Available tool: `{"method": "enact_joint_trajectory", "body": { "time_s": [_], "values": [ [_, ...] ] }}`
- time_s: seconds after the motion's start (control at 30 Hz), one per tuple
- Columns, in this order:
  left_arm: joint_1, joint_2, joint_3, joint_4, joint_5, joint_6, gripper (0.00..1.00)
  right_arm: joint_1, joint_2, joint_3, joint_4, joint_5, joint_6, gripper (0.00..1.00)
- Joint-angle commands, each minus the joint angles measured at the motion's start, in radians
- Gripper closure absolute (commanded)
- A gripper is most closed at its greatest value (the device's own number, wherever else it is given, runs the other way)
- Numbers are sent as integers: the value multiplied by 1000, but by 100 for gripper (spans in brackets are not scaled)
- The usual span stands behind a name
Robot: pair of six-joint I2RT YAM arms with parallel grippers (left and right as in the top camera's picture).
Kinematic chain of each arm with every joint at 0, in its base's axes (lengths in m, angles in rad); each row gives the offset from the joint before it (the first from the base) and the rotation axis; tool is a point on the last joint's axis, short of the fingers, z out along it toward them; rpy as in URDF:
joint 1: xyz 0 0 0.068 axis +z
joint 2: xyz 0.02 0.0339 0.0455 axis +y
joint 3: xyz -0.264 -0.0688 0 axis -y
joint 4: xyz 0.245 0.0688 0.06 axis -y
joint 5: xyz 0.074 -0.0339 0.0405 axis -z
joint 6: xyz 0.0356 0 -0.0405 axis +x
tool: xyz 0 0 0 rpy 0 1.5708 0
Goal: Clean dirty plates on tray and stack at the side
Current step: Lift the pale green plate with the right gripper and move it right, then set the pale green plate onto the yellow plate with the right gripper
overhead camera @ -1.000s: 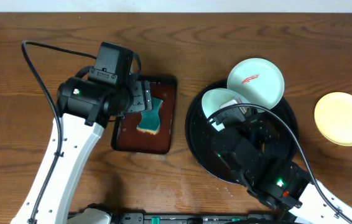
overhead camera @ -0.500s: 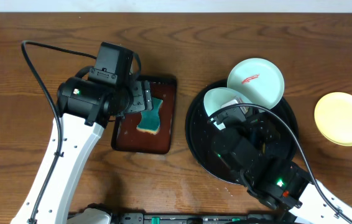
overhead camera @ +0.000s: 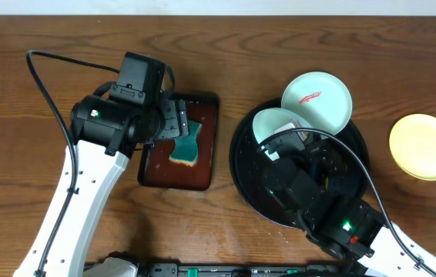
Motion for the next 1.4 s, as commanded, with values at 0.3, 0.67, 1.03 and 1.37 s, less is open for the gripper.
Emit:
{"method": "enact_joint_trajectory", "body": {
  "time_s": [0.3, 0.67, 1.03, 1.37],
  "values": [
    [2, 0, 0, 0, -5, -5, 17, -19, -6, 22, -6, 21, 133, 99],
    [2, 0, 0, -1, -5, -5, 17, -644, 6, 24, -33, -949, 373, 99],
    [2, 0, 0, 0, -5, -5, 17, -1565, 179, 23, 68, -1278, 502, 99],
    [2, 0, 0, 0, -5, -5, 17, -1812, 501, 23, 222, -1262, 492, 99]
  ]
}}
